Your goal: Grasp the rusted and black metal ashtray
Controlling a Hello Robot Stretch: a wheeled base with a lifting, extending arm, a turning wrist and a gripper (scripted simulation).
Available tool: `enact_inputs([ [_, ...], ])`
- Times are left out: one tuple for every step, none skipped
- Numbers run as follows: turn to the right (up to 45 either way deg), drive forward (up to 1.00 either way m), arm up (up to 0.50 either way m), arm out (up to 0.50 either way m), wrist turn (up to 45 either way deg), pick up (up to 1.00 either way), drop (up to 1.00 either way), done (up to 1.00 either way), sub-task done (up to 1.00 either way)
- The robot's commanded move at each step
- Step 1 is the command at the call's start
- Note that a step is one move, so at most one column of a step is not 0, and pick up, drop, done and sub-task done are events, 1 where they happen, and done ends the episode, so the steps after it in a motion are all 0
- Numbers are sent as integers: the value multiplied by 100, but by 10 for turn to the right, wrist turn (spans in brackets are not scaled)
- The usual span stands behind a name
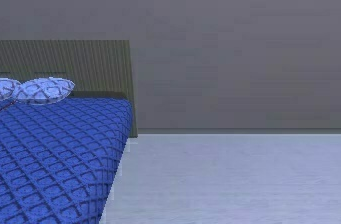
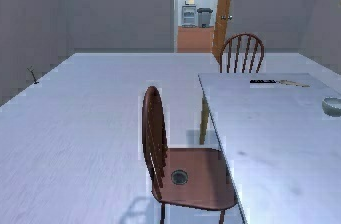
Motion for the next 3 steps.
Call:
enact_inputs([
  [0,0,50,0,0,0,0,0,0],
  [0,0,10,0,0,0,0,0,0],
  [0,0,0,42,0,0,0,0,0],
])
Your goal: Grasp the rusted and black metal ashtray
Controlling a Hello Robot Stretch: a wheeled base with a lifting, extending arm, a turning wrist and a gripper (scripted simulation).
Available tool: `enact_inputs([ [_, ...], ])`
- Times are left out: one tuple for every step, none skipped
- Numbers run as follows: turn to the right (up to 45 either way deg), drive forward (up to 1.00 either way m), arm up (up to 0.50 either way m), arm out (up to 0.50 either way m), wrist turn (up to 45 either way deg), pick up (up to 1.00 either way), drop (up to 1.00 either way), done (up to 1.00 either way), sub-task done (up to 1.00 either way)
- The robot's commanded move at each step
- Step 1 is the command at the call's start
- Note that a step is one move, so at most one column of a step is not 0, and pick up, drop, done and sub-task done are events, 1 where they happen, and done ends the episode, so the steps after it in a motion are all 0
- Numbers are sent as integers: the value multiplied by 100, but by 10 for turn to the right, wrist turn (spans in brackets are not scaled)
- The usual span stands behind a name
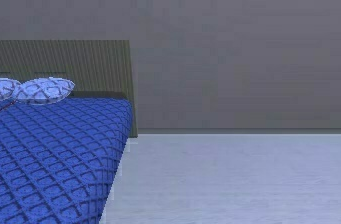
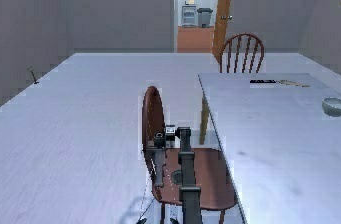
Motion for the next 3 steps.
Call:
enact_inputs([
  [0,0,0,0,450,0,0,0,0],
  [0,0,0,0,450,0,0,0,0],
  [0,0,0,0,450,0,0,0,0],
])
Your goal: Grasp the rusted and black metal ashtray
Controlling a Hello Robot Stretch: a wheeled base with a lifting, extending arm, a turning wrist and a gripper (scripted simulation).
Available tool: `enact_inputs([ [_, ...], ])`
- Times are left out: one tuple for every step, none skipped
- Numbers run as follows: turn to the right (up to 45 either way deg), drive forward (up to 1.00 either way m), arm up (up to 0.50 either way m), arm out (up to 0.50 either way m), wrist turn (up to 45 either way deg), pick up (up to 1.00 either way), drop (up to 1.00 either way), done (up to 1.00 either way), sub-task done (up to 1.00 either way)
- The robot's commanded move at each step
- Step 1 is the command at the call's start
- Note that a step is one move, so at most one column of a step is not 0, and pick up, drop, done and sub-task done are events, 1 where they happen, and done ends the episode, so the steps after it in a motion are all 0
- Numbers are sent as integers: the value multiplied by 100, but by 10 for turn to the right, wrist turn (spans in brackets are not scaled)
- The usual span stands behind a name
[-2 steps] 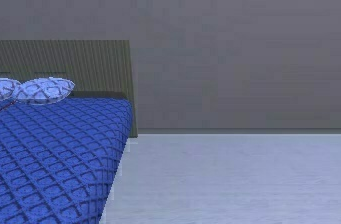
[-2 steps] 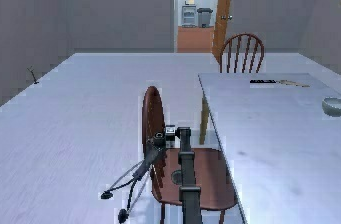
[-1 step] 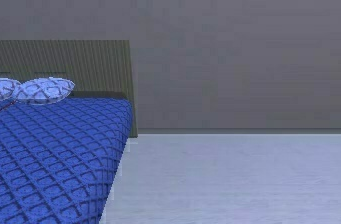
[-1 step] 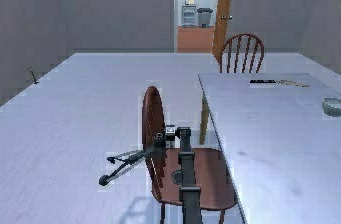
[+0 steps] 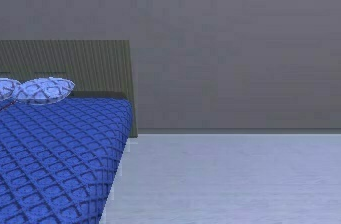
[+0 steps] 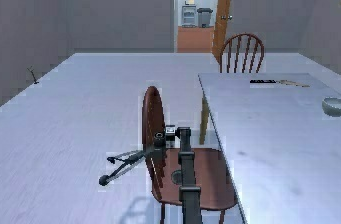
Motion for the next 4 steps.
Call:
enact_inputs([
  [0,0,0,0,450,0,0,0,0],
  [0,0,10,0,0,0,0,0,0],
  [0,0,0,0,450,0,0,0,0],
  [0,0,0,0,450,0,0,0,0],
])
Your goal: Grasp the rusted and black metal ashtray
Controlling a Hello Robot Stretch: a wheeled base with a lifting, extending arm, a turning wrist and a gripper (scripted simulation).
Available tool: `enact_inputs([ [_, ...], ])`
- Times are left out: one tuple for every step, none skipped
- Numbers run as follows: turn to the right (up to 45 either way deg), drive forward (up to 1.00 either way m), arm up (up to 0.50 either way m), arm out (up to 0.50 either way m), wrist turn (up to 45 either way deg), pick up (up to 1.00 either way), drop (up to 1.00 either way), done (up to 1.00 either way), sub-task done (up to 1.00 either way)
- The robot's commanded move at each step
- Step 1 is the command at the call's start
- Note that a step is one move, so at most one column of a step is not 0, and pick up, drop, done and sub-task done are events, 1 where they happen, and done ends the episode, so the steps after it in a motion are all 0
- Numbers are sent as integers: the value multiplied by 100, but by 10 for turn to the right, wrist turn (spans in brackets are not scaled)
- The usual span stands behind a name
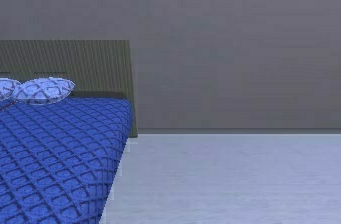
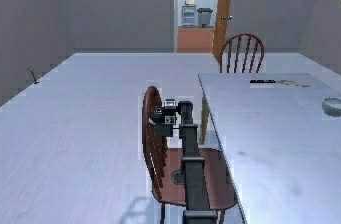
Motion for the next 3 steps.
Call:
enact_inputs([
  [0,0,0,0,210,0,0,0,0],
  [0,0,-40,0,0,0,0,0,0],
  [0,0,0,0,0,100,0,0,0],
])
